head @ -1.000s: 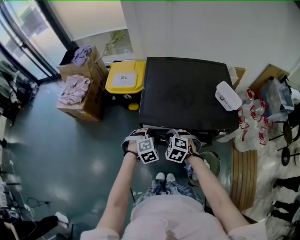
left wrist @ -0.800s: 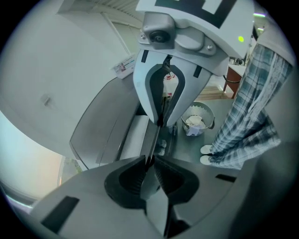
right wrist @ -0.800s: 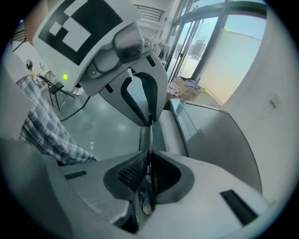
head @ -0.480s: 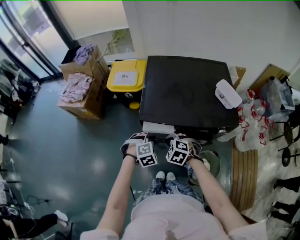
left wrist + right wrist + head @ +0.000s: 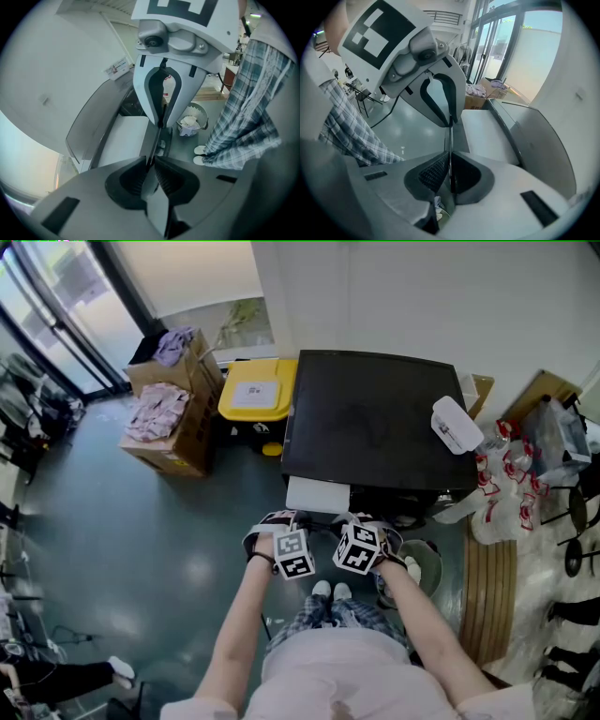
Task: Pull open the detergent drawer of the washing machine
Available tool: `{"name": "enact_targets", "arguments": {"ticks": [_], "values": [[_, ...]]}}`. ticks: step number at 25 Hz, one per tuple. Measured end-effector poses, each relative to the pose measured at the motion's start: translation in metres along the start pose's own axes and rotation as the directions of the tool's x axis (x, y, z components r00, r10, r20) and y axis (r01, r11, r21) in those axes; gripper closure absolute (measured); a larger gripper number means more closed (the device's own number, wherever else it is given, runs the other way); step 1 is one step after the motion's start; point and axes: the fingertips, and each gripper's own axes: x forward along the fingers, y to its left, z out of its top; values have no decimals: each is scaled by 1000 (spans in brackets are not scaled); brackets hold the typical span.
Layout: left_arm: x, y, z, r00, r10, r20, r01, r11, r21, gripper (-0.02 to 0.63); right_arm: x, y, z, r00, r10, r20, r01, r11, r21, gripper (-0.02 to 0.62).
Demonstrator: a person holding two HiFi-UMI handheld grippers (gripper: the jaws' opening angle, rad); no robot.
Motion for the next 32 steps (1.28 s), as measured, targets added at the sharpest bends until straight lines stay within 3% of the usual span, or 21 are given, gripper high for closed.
{"name": "enact_targets", "arguments": {"ticks": [32], "values": [[-30,-70,-7,999,-38,9,38,999,14,535,-16,76,-1,995,102,25,-102,995,-3,551]]}}
